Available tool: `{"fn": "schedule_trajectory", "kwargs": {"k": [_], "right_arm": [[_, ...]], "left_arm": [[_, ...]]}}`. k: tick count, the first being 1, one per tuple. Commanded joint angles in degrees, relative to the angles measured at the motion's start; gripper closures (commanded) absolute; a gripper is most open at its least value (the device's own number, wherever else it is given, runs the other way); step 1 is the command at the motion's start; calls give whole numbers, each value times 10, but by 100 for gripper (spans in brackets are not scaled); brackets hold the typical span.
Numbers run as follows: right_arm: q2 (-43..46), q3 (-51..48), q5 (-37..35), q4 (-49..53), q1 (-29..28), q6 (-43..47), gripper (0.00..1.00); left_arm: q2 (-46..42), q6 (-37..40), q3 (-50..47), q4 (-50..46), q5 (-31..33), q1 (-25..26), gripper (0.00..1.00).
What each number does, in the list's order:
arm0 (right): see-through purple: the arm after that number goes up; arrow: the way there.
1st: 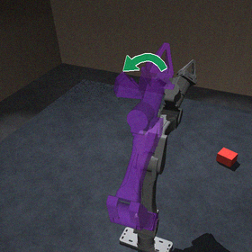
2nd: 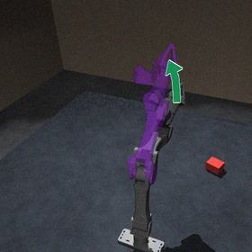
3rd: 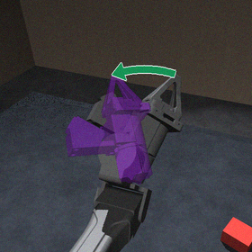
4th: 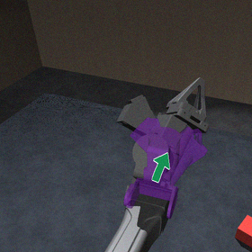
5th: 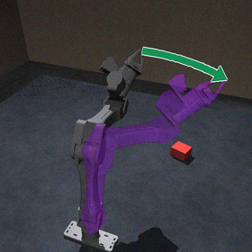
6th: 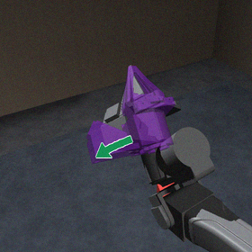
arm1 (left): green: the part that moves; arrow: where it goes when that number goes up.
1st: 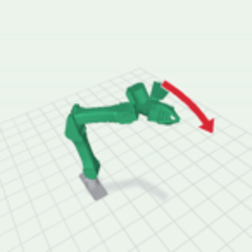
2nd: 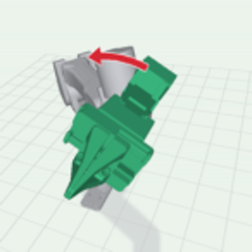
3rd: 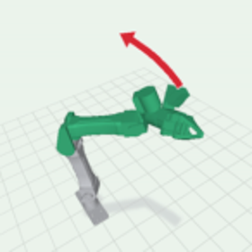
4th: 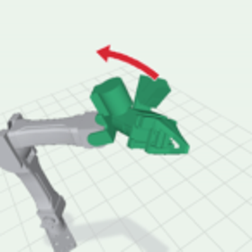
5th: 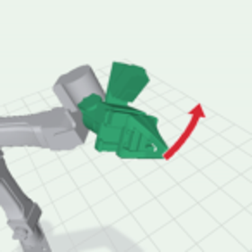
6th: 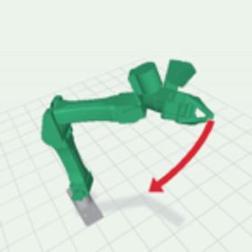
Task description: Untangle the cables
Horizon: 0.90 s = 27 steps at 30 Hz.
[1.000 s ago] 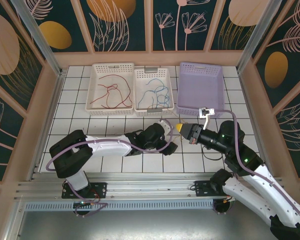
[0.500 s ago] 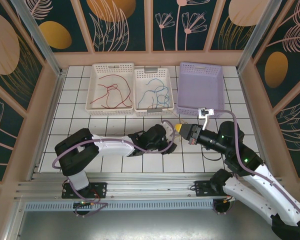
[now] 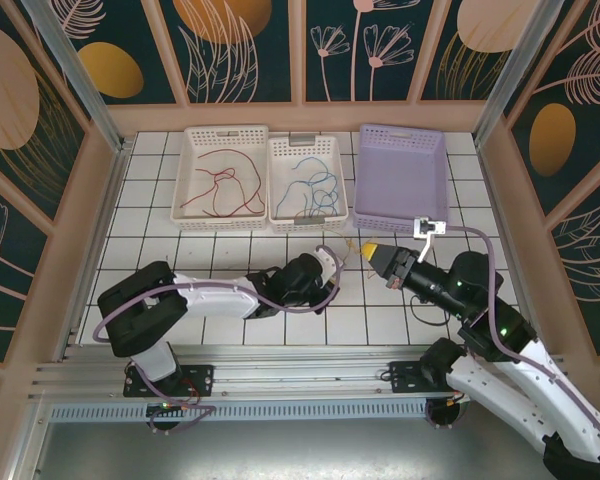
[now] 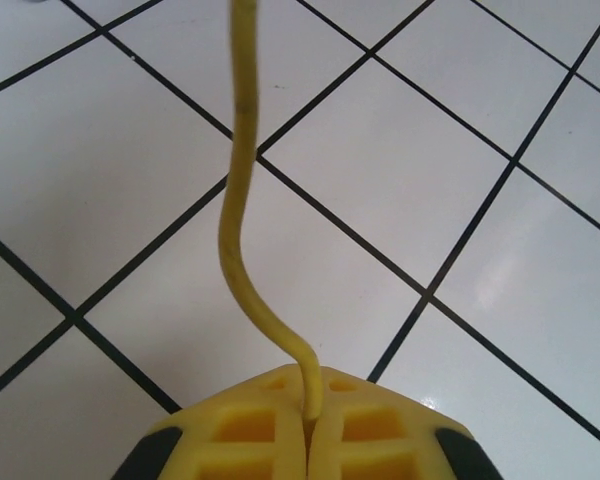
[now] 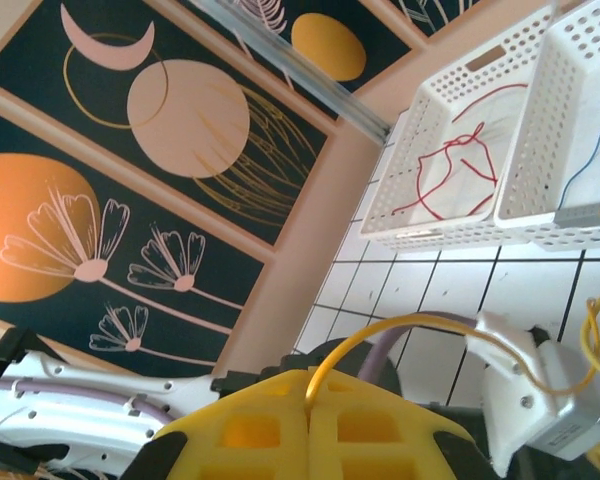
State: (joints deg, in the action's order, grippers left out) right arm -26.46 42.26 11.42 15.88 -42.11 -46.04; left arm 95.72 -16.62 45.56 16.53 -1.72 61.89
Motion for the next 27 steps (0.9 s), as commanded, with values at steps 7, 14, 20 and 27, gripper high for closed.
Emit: {"fn": "schedule_trajectory", "kwargs": {"k": [7,14,20,27], "right_arm": [[55,26,-125,56,-4,-23,100],[102,42,-243,120,-4,-35,100],[114,98,-323,177,-5,-23,100],[113,154,-381,216,-20,-2,100]], "left_arm": [[-98,-11,-43,-4,-29,3,100],[-197,-15,-67,-74,-23,3,100],[-283,-33,-55,-188,-4,3,100],[-364,2,-4,-351,41,3,100]]}}
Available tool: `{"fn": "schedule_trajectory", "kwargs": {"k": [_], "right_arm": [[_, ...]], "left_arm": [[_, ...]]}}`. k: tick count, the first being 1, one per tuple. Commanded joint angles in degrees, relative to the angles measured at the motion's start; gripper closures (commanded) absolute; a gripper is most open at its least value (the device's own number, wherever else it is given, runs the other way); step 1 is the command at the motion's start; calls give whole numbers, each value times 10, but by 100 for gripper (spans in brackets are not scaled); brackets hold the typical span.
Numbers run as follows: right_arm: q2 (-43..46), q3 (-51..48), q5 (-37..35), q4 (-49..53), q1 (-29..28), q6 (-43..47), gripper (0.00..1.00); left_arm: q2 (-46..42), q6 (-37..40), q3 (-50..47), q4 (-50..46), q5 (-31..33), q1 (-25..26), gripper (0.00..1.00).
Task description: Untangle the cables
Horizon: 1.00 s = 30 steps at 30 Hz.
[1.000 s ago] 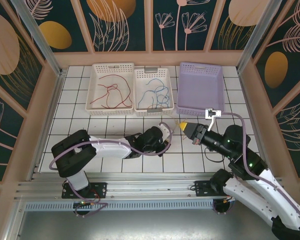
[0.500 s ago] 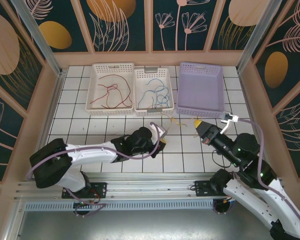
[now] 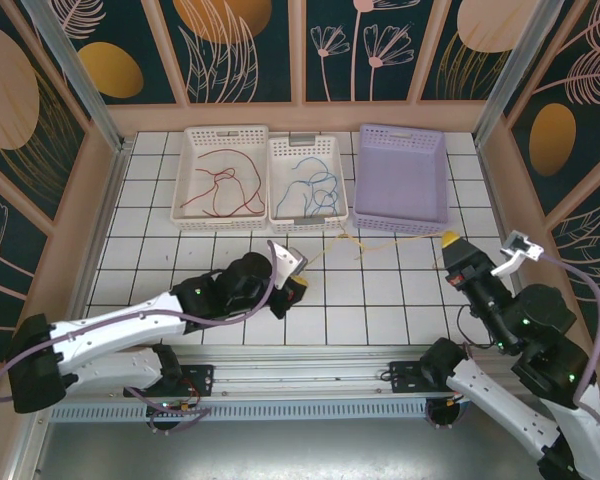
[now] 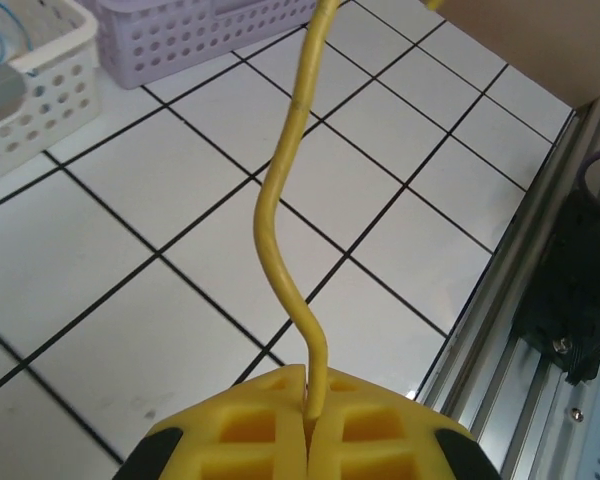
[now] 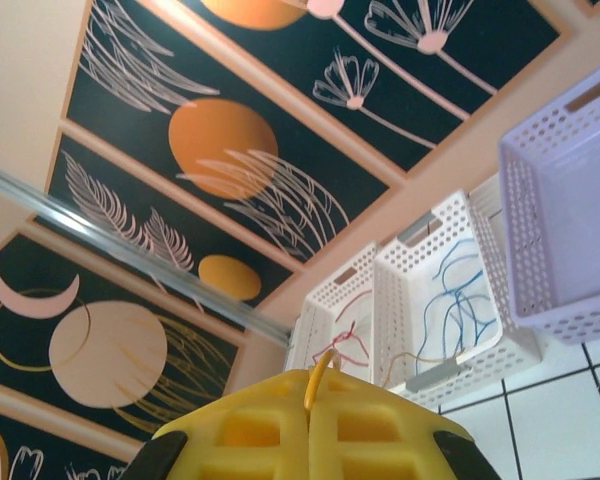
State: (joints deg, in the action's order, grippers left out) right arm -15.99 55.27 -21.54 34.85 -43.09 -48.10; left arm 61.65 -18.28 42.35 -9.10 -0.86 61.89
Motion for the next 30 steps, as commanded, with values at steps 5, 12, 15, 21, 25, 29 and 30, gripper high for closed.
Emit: {"fn": "schedule_trajectory", "kwargs": {"k": [5,12,15,21,25,29,30], "right_arm": [[7,47,-97,46,-47,20,100],[5,107,-188,125,-79,8,100],[6,131,-213,155,-87,1,100],[4,168,-253,210,-95,-12,100],[-4,203,-297,284,-96,-44,100],[-13,220,-321,331,-96,-67,100],[-16,219,-323,336,-96,-71,100]], "left_arm": [[-63,46,42,-155,83,3,100],[-145,48,36,-167,201,2,100],[-175,42,26,-166,235,1,100],[-207,24,6,-159,332,0,100],[-211,5,4,-179,401,-11,100],[-212,-1,0,-184,412,-27,100],[-211,-9,3,-189,423,-32,100]]}}
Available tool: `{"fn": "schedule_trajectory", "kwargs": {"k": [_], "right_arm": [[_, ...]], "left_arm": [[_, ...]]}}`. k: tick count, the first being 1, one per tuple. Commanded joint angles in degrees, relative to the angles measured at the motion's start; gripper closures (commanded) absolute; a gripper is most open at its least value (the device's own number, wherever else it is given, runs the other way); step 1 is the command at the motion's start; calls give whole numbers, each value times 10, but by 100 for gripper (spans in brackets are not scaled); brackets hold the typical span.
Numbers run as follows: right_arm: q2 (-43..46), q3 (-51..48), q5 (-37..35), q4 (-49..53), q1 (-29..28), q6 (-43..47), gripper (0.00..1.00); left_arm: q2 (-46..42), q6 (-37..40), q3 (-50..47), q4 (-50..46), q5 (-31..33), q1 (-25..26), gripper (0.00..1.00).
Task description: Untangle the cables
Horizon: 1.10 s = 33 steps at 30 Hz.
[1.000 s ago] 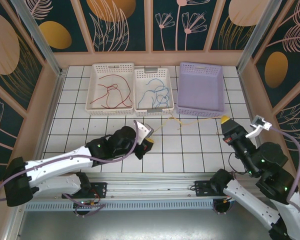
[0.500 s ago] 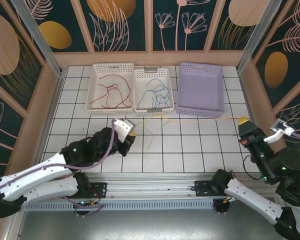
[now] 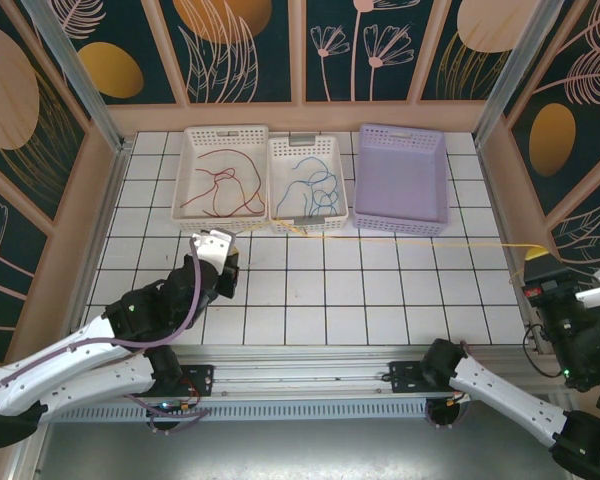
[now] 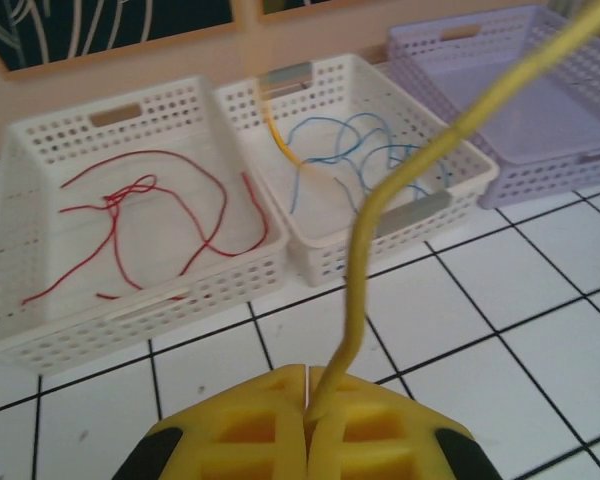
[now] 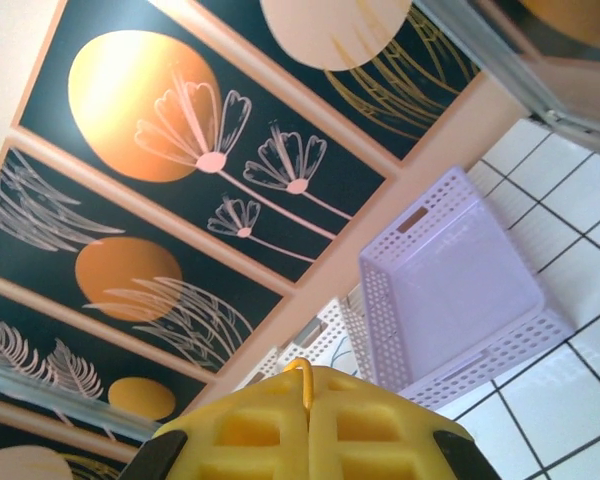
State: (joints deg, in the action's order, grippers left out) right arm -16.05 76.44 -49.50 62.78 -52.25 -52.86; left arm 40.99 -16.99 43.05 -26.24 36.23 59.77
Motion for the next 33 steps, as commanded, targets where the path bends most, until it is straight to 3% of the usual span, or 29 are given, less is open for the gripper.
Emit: {"fn": "schedule_trajectory", "kwargs": {"k": [1,11,21,25,33], "right_arm": [[-18,8,-48,64,-5,-28,100],[-24,19,-102,158,3,-115,100],[-45,-19,-95,160,48,-83,100],[-54,-46,-71,120,85,-33,100],[-77,-46,-70,110,97,-13,100]], "left_arm": [[-1,-28,-2,-24,59,-19,100],[34,-80,13,-69,124,-76,100],[54,-76,16,-66,117,-189,100],[36,-76,9,-53,101,-207,100],[48,-80,9,-49,95,-240,100]]}}
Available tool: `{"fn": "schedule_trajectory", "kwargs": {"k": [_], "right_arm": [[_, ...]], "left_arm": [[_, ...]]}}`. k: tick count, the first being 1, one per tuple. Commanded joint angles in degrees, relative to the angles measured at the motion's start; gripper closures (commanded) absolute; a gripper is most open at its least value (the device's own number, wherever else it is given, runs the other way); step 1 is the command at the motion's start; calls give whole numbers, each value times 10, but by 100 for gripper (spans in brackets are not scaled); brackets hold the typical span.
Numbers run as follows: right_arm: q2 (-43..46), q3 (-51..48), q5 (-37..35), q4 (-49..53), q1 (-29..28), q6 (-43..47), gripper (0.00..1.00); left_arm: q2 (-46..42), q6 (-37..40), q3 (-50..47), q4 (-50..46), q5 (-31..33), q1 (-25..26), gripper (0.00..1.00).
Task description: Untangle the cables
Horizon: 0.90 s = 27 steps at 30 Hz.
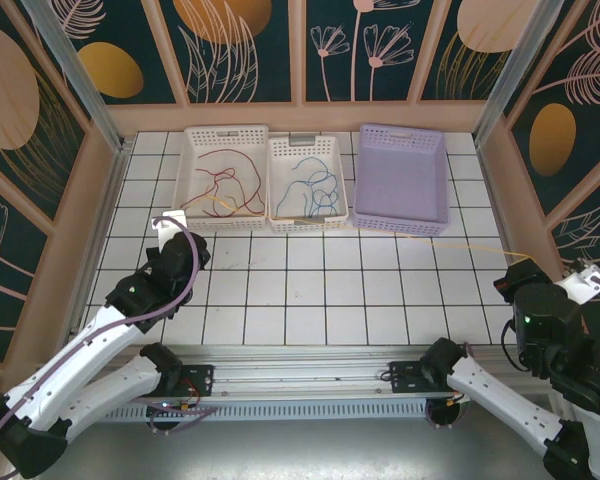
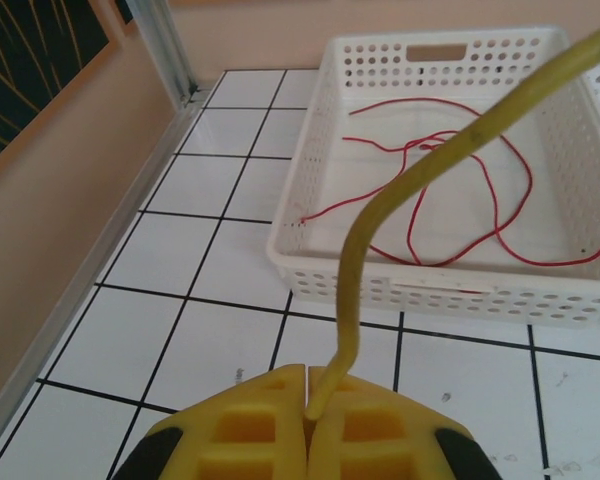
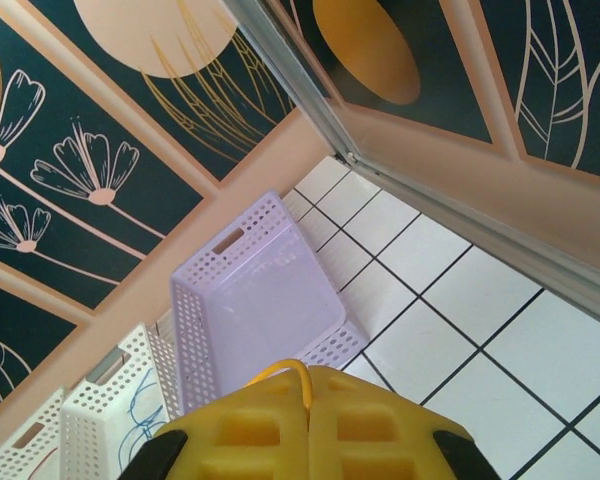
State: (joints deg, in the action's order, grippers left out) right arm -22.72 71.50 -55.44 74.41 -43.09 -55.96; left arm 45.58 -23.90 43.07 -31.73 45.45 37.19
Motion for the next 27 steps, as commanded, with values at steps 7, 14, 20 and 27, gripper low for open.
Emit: {"fn": "schedule_trajectory", "kwargs": {"k": [7,14,20,27], "right_arm": [[-36,-137,191,-204,8,161,100],[-137,-278,394,-445,-6,199,100],[-184,-327,464,-620,-47,238,100],[-265,-379,543,-816,-79,275,100]], "left_arm": [[-8,11,2,42,-83,-27,100],[-15,16,3,92,-227,-28,100],[-6,26,-14,120,-311,-28,100],[5,39,-20,131,-354,-27,100]]}}
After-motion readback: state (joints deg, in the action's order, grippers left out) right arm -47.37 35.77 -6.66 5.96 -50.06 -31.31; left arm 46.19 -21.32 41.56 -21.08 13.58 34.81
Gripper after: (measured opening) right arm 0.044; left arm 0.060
